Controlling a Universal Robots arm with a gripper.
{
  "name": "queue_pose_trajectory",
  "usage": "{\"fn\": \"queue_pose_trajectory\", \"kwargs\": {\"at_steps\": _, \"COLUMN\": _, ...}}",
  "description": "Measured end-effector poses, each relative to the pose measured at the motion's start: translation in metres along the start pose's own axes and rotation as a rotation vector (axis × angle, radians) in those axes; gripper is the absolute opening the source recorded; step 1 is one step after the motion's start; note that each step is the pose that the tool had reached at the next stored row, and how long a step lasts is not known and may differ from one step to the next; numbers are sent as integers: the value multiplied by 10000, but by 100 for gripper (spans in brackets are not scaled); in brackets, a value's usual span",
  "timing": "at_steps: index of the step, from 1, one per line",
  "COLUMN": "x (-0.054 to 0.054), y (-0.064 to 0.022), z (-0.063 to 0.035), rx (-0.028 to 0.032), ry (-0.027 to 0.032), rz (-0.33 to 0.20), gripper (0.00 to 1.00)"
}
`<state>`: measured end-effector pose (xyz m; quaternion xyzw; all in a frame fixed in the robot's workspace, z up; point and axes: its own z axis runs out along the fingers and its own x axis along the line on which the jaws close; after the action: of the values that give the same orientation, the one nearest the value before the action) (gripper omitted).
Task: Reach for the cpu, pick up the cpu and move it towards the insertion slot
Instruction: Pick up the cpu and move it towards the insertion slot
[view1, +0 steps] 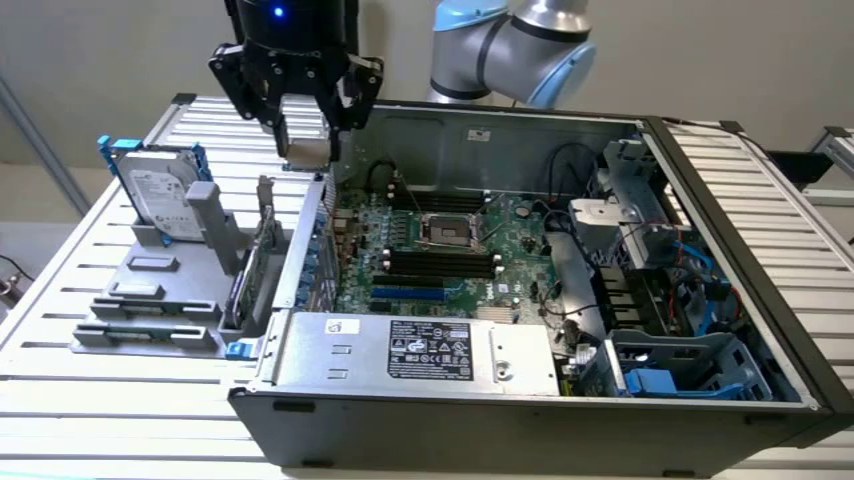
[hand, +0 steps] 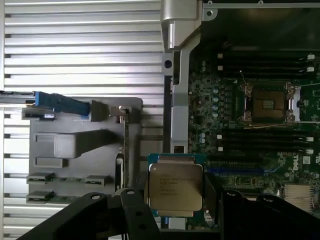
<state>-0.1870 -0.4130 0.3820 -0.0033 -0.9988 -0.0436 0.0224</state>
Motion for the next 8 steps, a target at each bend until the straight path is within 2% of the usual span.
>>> {"fn": "queue_pose_trajectory", "kwargs": {"at_steps": 8, "x": -363, "y": 5, "z": -12, "rx": -33, "ry": 1, "rz": -1, "gripper": 54}}
